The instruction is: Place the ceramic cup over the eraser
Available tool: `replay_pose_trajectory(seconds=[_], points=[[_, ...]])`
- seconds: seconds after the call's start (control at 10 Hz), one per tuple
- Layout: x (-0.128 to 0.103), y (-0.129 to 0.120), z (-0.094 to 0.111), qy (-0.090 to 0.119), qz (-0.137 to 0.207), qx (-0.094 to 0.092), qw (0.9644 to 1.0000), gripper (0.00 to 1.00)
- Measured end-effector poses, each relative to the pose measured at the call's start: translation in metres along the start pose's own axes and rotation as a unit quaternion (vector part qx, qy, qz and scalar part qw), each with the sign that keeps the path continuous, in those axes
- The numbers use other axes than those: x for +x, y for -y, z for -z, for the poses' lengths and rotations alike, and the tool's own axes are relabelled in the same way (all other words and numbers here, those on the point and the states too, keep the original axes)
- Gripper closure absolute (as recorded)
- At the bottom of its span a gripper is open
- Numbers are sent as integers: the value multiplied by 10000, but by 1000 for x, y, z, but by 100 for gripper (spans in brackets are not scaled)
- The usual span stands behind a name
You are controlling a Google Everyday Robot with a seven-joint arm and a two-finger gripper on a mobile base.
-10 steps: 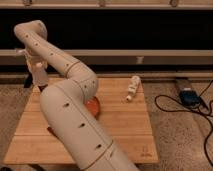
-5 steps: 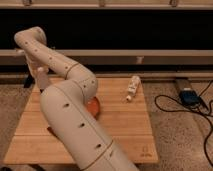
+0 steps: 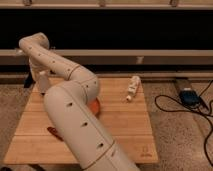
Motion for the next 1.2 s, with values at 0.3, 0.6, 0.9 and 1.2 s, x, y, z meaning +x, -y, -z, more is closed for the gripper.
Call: replay_pose_trajectory(seconds=[0.3, 0.6, 0.9, 1.2], points=[[0, 5, -8, -28, 31, 92, 9999, 36], [1, 9, 7, -181, 104, 166, 9996, 36], [1, 8, 13, -233, 143, 144, 9995, 36], [1, 7, 13, -233, 134, 147, 9995, 36]])
